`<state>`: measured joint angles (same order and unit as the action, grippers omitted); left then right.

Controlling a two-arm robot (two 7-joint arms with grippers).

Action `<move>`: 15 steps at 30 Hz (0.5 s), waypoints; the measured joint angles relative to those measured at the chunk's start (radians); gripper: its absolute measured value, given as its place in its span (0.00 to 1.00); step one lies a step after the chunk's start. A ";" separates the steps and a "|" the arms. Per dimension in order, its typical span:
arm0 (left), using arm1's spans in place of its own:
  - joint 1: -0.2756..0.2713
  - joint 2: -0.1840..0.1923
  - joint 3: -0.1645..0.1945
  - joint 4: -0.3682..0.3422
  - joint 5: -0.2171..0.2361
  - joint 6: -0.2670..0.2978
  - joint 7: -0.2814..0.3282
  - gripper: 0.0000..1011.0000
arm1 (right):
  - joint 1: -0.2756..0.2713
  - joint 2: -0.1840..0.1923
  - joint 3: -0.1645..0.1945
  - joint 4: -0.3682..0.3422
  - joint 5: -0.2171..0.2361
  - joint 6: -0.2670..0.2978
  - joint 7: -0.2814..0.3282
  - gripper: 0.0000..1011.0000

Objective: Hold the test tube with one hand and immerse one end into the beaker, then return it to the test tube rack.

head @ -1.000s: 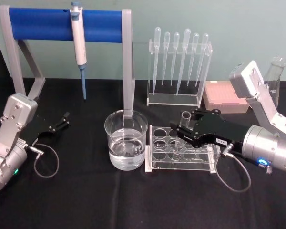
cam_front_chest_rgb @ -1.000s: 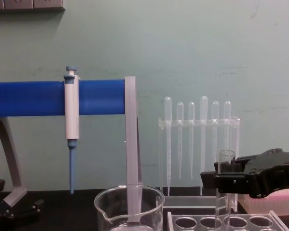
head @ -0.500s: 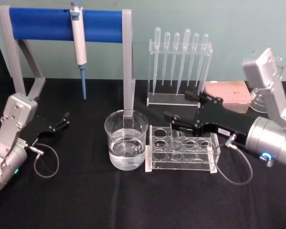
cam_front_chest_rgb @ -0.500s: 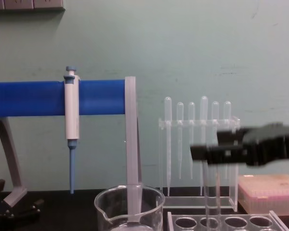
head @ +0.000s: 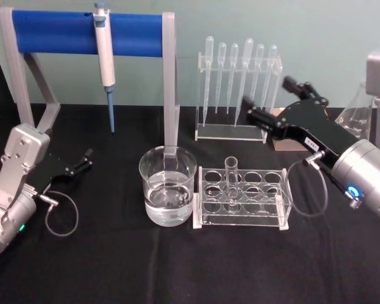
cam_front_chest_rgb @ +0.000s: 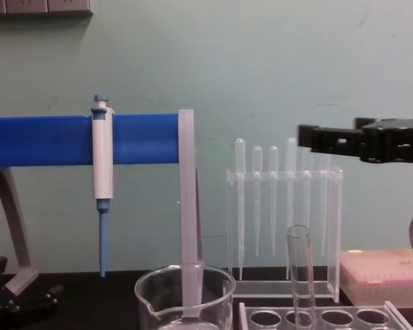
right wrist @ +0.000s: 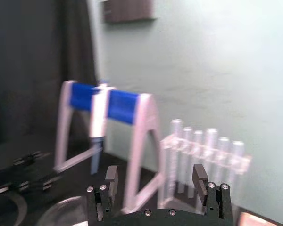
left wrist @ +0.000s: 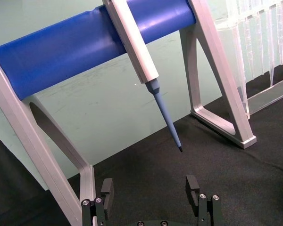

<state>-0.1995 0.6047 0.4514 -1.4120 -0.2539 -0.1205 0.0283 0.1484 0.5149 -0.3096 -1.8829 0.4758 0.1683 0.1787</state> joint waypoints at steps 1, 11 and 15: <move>0.000 0.000 0.000 0.000 0.000 0.000 0.000 0.99 | -0.012 -0.019 0.005 0.007 -0.023 -0.019 -0.036 0.99; 0.000 0.000 0.000 0.000 0.000 0.000 0.000 0.99 | -0.047 -0.120 0.014 0.104 -0.174 -0.137 -0.197 0.99; 0.000 0.000 0.000 0.000 0.000 0.000 0.000 0.99 | -0.046 -0.140 0.012 0.145 -0.204 -0.141 -0.217 0.99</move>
<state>-0.1995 0.6047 0.4514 -1.4119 -0.2539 -0.1205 0.0283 0.1028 0.3748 -0.2975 -1.7374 0.2719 0.0278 -0.0382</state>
